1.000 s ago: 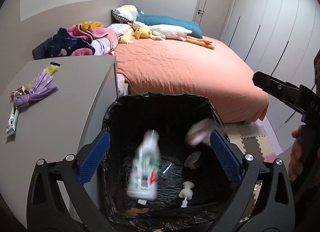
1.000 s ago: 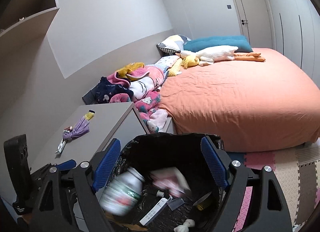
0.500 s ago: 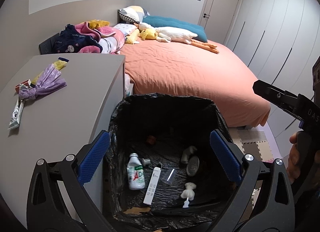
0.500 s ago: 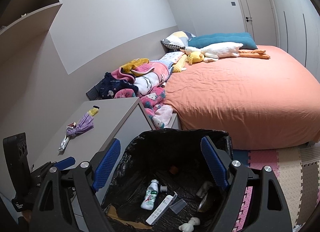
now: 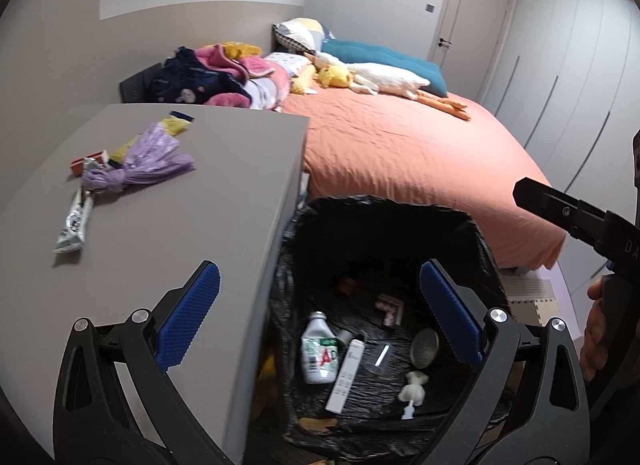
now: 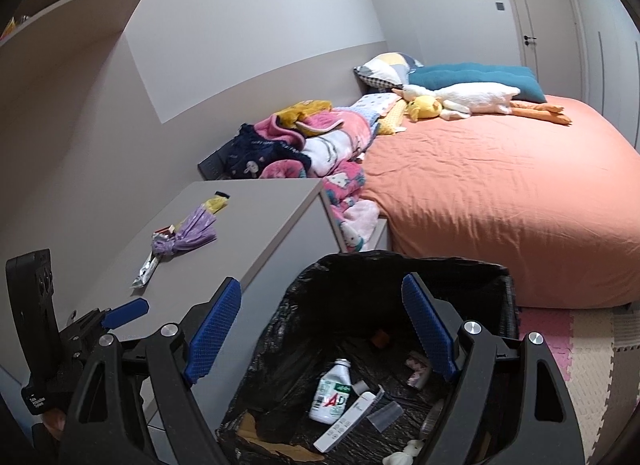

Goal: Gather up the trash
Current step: 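Move both open tools back over the cluttered table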

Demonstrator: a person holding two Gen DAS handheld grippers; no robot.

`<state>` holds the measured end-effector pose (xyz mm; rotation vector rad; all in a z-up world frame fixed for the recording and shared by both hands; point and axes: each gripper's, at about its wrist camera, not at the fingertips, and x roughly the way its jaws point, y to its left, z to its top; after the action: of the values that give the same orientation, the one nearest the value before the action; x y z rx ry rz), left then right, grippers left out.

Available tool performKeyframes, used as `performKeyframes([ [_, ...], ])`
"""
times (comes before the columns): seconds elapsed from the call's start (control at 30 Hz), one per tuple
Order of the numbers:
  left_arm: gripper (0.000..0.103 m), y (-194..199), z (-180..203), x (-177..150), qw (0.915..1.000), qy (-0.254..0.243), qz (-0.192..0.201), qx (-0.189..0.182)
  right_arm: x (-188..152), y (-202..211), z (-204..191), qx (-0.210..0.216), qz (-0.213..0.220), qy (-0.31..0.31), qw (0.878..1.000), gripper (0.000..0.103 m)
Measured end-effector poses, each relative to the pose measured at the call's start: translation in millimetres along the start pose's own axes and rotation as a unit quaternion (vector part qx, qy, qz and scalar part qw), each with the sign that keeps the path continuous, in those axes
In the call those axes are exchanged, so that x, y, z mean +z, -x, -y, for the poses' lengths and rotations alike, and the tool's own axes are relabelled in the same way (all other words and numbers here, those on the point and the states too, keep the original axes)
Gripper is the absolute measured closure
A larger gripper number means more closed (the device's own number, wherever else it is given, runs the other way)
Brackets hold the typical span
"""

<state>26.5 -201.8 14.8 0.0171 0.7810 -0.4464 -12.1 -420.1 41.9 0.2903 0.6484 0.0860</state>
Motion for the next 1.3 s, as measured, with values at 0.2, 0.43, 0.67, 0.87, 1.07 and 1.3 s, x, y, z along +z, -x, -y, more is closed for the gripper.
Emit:
performKeyframes([
  [0.2,0.006,3,-23,2,0.9998,0.009,0.002,0.016,2,-17,-21,0.012,-0.010,0.009,1.000,0.020],
  [0.43,0.006,5,-54,3,0.9989,0.029,0.005,0.037,8,-40,-49,0.029,-0.023,0.023,0.999,0.020],
  [0.67,0.006,5,-90,3,0.9972,0.051,0.009,0.055,13,-64,-77,0.048,-0.035,0.040,0.997,0.020],
  [0.87,0.006,3,-116,3,0.9951,0.070,0.010,0.069,15,-89,-99,0.062,-0.054,0.052,0.995,0.020],
  [1.07,0.006,2,-142,4,0.9921,0.093,0.013,0.083,16,-114,-117,0.075,-0.073,0.056,0.993,0.020],
  [1.3,0.006,-3,-173,11,0.9881,0.108,0.005,0.110,18,-141,-138,0.090,-0.090,0.061,0.990,0.020],
])
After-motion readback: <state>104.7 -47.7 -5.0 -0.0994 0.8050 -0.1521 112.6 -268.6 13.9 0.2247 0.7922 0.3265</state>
